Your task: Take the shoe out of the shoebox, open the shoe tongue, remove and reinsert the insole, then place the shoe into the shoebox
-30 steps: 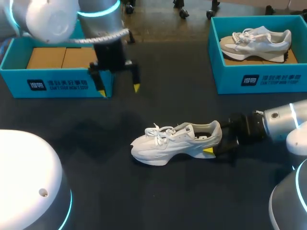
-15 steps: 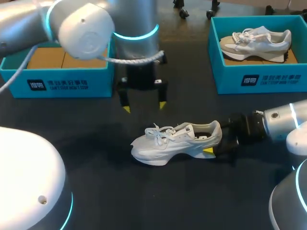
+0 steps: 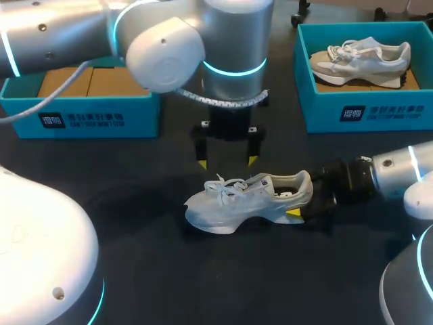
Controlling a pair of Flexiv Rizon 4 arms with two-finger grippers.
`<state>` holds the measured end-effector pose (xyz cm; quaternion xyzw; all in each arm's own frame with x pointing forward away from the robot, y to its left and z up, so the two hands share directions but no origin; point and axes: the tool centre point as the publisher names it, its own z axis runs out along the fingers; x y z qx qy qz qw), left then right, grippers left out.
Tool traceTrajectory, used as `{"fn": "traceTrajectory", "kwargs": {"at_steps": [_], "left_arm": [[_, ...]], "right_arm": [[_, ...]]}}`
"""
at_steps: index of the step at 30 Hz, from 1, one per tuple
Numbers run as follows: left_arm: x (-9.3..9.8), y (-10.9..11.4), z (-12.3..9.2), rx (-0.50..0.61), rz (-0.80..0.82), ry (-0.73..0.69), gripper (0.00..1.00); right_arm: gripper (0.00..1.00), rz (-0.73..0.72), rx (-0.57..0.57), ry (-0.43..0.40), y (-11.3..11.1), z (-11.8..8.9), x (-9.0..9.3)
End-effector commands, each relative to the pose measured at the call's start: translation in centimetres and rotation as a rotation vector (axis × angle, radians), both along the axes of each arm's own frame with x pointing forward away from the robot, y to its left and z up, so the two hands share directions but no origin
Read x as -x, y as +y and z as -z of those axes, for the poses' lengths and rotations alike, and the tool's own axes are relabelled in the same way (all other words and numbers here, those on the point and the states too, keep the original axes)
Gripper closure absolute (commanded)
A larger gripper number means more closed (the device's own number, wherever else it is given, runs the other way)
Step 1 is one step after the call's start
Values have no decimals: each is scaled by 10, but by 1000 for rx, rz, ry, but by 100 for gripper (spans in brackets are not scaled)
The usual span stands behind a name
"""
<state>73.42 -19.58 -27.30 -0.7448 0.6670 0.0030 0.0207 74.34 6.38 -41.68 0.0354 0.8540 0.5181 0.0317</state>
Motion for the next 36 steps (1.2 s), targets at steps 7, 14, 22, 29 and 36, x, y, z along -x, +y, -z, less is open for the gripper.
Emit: {"fn": "traceTrajectory", "kwargs": {"at_steps": [7, 14, 22, 29, 36], "left_arm": [[-1, -2, -1, -6, 0, 2, 0], [-1, -2, -1, -6, 0, 2, 0], [2, -9, -3, -1, -33, 19, 0], [13, -33, 0, 14, -29, 45, 0], [21, -57, 10, 26, -34, 49, 0]], "right_arm": [[100, 1, 3, 0, 1, 5, -2], [100, 1, 3, 0, 1, 5, -2], [100, 1, 3, 0, 1, 5, -2], [100, 1, 3, 0, 1, 5, -2], [100, 1, 3, 0, 1, 5, -2]]}}
